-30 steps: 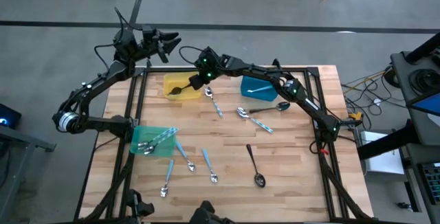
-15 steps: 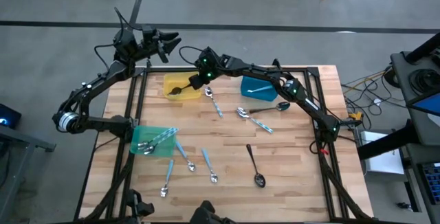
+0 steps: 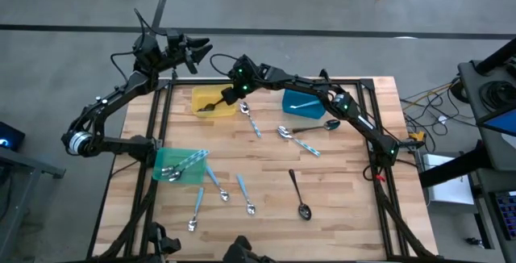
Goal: Sort silverware by color (type)
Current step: Put the black spoon into the yellow bin
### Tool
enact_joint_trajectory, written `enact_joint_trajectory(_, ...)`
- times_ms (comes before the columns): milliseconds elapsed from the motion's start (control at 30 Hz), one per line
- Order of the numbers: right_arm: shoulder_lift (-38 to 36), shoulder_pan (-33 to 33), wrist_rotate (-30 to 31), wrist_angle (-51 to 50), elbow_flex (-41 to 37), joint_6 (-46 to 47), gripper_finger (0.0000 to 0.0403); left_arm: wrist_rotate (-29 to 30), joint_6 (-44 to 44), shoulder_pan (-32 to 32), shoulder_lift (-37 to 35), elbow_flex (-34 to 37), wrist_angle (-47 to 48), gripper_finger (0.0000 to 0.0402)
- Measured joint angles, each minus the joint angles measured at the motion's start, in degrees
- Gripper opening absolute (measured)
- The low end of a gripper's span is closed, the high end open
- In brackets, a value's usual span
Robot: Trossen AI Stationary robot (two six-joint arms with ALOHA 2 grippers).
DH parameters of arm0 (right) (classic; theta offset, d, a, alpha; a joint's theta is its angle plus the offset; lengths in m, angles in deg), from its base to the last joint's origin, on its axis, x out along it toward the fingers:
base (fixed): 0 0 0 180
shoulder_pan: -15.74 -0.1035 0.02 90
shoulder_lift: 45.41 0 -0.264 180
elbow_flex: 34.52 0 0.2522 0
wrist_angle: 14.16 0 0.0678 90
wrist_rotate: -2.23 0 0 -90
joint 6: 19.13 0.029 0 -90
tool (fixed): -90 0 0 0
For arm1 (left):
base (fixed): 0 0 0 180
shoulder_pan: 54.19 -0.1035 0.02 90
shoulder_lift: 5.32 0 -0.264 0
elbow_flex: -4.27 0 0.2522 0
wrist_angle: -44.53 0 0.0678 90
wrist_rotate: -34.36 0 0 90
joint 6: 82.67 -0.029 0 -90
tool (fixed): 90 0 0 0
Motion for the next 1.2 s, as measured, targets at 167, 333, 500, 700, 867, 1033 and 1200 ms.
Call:
enact_joint_trajectory(167,0.0,0.0,0.0,0.2,0.0,0.0,0.0065,0.0,0.0,0.0,0.0,0.0,0.0,0.0166)
enact_joint_trajectory(333,0.0,0.0,0.0,0.3,0.0,0.0,0.0088,0.0,0.0,0.0,0.0,0.0,0.0,0.0166)
enact_joint_trajectory(500,0.0,0.0,0.0,0.3,0.0,0.0,0.0104,0.0,0.0,0.0,0.0,0.0,0.0,0.0166)
enact_joint_trajectory(700,0.0,0.0,0.1,0.8,0.0,0.0,0.0121,0.0,0.0,0.0,0.0,0.0,0.0,0.0166)
enact_joint_trajectory(867,0.0,0.1,1.4,0.8,0.0,0.0,0.0136,0.0,0.0,0.0,0.0,0.0,0.0,0.0166)
enact_joint_trajectory(1033,0.0,0.5,1.4,1.5,0.0,0.0,0.0148,0.1,0.0,0.0,0.0,0.0,0.0,0.0166)
enact_joint_trajectory(1200,0.0,0.6,1.5,2.6,0.0,0.0,0.0157,0.1,0.0,0.0,0.0,0.0,0.0,0.0166)
